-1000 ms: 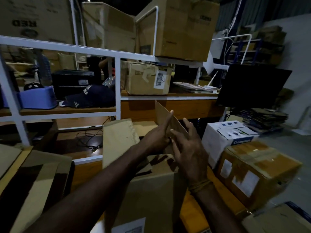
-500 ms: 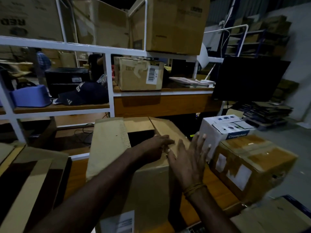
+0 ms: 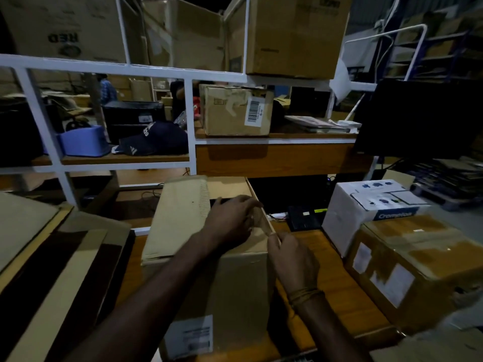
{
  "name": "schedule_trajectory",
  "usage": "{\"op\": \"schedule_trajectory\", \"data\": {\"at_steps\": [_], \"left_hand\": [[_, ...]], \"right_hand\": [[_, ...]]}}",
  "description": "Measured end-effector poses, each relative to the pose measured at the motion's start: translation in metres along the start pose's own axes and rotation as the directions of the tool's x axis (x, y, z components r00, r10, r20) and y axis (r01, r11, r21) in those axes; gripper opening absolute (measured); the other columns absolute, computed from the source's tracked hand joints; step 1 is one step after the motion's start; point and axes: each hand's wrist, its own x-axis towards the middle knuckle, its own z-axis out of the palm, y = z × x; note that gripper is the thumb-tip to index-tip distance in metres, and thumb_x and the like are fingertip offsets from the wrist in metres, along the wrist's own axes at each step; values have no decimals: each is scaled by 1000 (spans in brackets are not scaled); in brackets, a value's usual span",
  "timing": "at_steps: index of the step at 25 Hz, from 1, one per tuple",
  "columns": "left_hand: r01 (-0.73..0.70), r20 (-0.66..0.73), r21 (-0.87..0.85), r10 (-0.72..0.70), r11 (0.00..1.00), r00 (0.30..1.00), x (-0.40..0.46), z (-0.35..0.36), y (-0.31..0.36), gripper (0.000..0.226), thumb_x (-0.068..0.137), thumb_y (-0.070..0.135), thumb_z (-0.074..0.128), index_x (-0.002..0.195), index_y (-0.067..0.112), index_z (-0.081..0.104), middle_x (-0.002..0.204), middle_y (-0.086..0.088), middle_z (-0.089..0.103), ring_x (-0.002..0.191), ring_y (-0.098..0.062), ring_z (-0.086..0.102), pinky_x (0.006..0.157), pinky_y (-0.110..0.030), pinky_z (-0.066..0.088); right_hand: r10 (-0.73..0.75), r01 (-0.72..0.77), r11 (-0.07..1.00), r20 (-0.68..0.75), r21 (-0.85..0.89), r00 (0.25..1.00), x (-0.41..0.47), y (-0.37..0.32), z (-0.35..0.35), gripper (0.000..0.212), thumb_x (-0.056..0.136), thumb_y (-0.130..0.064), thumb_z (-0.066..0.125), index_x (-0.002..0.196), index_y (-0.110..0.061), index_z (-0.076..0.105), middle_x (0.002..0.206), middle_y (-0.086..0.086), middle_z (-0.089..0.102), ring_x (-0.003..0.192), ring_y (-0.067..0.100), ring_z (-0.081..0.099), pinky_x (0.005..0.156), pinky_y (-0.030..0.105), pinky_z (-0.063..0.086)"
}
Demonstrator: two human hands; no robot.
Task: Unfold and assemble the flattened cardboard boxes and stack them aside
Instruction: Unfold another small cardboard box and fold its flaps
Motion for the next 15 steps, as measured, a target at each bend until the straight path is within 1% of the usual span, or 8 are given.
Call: {"op": "schedule_trajectory", "data": {"at_steps": [1,2,3,5,7,10,13,15], "left_hand": [[88,-90,-26,-90,996,992,-12,-6,-1,36,97,31,51,133,37,50,141,8,52,123,-14,53,111,-55,31],[180,-138,-70,-188,981,972,-24,-12,-3,35,98,34,50,133,37,51,138,9,55,122,-13,53,113,-57,27],[268,-141,-96,-280,959,950,-36,-17,-7,36,98,37,51,133,38,51,136,8,56,122,-14,53,114,-58,23],[386,-89,-62,-391,920,916,-61,-25,-14,41,95,45,55,135,41,49,139,7,53,125,-17,51,115,-60,19],[402,-72,-53,-405,914,912,-86,-30,-18,49,90,50,60,137,45,46,145,7,47,128,-17,48,115,-60,19],[297,-168,-159,-322,941,932,-113,-37,-22,51,89,47,63,138,44,45,144,6,46,125,-14,50,106,-49,41],[198,-310,-234,-266,952,913,-127,-46,-23,48,93,41,60,139,38,47,145,9,44,124,-5,47,97,-17,46],[155,-419,-206,-230,966,878,-131,-52,-20,49,95,40,56,141,32,46,150,7,37,129,0,41,93,-7,44]], "right_hand": [[-56,55,998,-33,-38,998,-2,-3,2,32,100,-36,39,115,-22,64,97,4,64,89,21,59,69,30,45],[-126,122,987,-43,-101,991,-2,-7,4,36,100,-34,40,127,-23,60,116,6,63,109,25,57,88,35,48],[-207,201,964,-17,-175,978,-1,-13,6,38,99,-31,42,134,-24,57,131,9,57,129,29,47,107,42,38],[-326,348,905,125,-246,937,1,-30,10,40,99,-30,43,137,-31,54,147,8,47,146,31,25,121,49,14],[-376,428,895,304,-125,875,7,-44,14,38,99,-31,43,135,-34,56,143,2,53,140,26,36,118,46,24],[-438,443,891,429,95,790,20,-55,23,40,93,-38,46,132,-42,55,131,-6,63,116,19,59,97,40,49],[-533,509,842,435,181,726,27,-69,34,63,92,-36,55,148,-46,29,142,0,51,123,23,54,98,41,49],[-594,535,805,381,259,709,24,-79,41,87,90,-35,64,151,-52,5,158,0,28,135,25,43,103,47,47]]}}
